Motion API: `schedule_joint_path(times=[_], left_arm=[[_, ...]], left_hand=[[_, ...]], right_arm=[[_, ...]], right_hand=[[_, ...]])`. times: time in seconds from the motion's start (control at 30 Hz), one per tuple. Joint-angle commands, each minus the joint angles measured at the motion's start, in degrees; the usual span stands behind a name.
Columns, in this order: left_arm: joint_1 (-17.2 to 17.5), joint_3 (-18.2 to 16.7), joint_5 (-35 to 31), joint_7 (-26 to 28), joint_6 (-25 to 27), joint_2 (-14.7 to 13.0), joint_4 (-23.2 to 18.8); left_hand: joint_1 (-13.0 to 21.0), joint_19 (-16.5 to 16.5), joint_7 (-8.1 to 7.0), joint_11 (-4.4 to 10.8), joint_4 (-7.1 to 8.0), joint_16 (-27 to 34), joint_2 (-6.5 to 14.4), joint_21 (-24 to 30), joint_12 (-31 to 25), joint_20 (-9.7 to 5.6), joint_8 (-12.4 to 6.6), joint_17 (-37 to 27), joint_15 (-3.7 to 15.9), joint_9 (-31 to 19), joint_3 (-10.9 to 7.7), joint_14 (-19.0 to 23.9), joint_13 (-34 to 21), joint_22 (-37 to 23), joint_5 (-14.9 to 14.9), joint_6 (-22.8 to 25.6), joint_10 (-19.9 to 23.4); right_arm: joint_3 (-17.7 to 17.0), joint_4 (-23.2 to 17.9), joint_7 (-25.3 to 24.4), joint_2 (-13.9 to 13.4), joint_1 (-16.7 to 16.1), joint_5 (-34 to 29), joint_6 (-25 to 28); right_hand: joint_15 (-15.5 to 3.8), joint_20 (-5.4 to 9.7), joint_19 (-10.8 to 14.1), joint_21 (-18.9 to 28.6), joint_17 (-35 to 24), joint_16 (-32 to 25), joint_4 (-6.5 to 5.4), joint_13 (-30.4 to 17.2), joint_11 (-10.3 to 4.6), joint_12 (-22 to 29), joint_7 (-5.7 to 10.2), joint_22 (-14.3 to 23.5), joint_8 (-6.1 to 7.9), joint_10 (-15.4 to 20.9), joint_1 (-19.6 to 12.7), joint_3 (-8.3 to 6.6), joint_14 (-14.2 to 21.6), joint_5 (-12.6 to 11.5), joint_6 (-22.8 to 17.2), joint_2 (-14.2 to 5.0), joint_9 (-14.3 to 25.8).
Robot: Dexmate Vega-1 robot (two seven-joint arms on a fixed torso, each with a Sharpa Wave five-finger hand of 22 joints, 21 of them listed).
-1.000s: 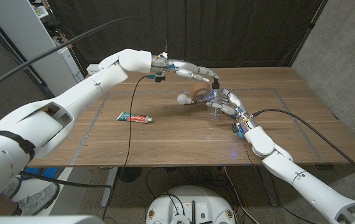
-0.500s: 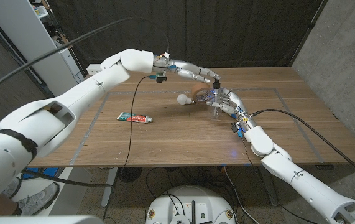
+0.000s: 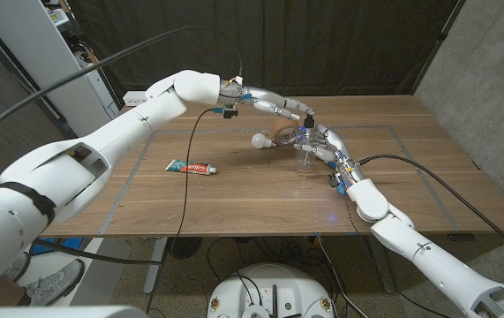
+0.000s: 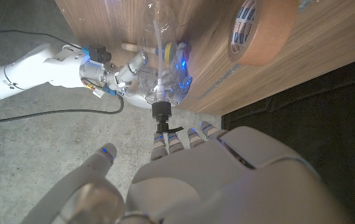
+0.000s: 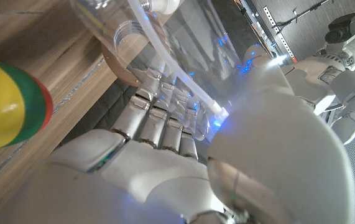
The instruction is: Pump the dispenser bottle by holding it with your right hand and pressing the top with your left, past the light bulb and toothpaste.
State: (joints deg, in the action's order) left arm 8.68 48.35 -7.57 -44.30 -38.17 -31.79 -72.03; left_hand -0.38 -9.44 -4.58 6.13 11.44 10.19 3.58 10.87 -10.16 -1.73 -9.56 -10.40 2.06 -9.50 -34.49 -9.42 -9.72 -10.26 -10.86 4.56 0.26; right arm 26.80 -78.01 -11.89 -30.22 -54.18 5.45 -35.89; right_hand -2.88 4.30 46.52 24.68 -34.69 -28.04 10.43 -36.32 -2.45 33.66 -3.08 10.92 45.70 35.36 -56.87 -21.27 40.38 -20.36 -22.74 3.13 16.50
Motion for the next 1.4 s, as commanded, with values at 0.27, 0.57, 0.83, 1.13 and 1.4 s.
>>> schedule_joint_path(times=[0.27,0.57,0.83,1.13,1.4], left_arm=[[0.27,-0.31,-1.50,1.34,0.08,-0.48,-1.19],[0.47,-1.06,-3.13,3.33,-0.28,-1.04,-2.30],[0.50,-1.67,-4.71,5.06,-0.47,-1.41,-3.23],[0.53,-2.43,-5.88,7.07,-1.15,-1.61,-3.80],[0.72,-3.08,-6.27,8.19,-0.97,-1.92,-4.60]], left_hand=[[-0.49,-1.66,0.33,-0.48,-0.19,0.26,7.01,0.36,-0.42,-6.34,-0.39,-0.08,4.16,-0.32,0.28,-3.47,-0.11,-0.09,-0.28,0.04,0.07],[-0.33,-1.69,0.44,-0.52,-0.33,0.25,7.12,0.39,-0.42,-6.35,-0.40,-0.01,4.06,-0.32,0.22,-3.48,-0.11,-0.07,-0.34,-0.15,-0.09],[-0.14,-1.57,0.55,-0.58,-0.53,0.25,7.13,0.46,-0.30,-6.39,-0.33,0.07,4.01,-0.31,0.10,-3.39,-0.11,-0.04,-0.39,-0.55,-0.57],[0.11,-1.45,0.47,-0.61,-0.79,0.23,7.10,0.52,-0.15,-6.39,-0.24,0.19,3.98,-0.31,-0.10,-3.28,-0.11,0.00,-0.44,-1.15,-1.26],[0.30,-1.23,0.40,-0.68,-0.98,0.20,7.12,0.60,-0.18,-6.35,-0.29,0.28,3.90,-0.31,-0.31,-3.19,-0.11,0.04,-0.49,-1.35,-1.47]], right_arm=[[-0.26,-1.15,-0.20,-0.36,-0.61,-0.24,0.41],[-0.19,-1.47,0.12,-0.75,-0.70,-0.43,0.56],[-0.11,-1.49,0.28,-0.71,-0.66,-0.32,0.62],[-0.11,-1.72,0.11,-0.76,-1.03,-0.40,0.78],[0.03,-1.63,0.30,-0.76,-0.86,-0.42,0.87]], right_hand=[[-8.77,3.74,1.45,0.61,-0.30,0.42,-0.92,-0.29,-5.10,0.22,4.48,0.16,0.50,5.88,-5.88,-1.46,1.63,-0.25,-5.17,-6.50,0.07],[-8.79,3.72,1.38,0.83,-0.41,0.63,-0.91,-0.40,-5.08,0.13,4.56,0.17,0.68,5.93,-6.03,-1.47,1.74,-0.24,-5.24,-6.55,0.07],[-8.80,3.77,1.33,1.05,-0.51,0.85,-0.91,-0.42,-5.00,0.04,4.60,0.17,0.78,6.12,-6.15,-1.45,1.83,-0.22,-5.22,-6.55,0.00],[-8.79,3.76,1.28,1.25,-0.66,0.98,-0.92,-0.52,-4.98,-0.08,4.70,0.18,0.87,6.05,-6.20,-1.37,1.93,-0.19,-5.17,-6.51,-0.05],[-8.80,3.81,1.16,1.42,-0.75,1.17,-0.93,-0.51,-5.06,-0.21,4.54,0.18,0.92,6.10,-6.31,-1.38,1.97,-0.19,-5.09,-6.60,-0.12]])
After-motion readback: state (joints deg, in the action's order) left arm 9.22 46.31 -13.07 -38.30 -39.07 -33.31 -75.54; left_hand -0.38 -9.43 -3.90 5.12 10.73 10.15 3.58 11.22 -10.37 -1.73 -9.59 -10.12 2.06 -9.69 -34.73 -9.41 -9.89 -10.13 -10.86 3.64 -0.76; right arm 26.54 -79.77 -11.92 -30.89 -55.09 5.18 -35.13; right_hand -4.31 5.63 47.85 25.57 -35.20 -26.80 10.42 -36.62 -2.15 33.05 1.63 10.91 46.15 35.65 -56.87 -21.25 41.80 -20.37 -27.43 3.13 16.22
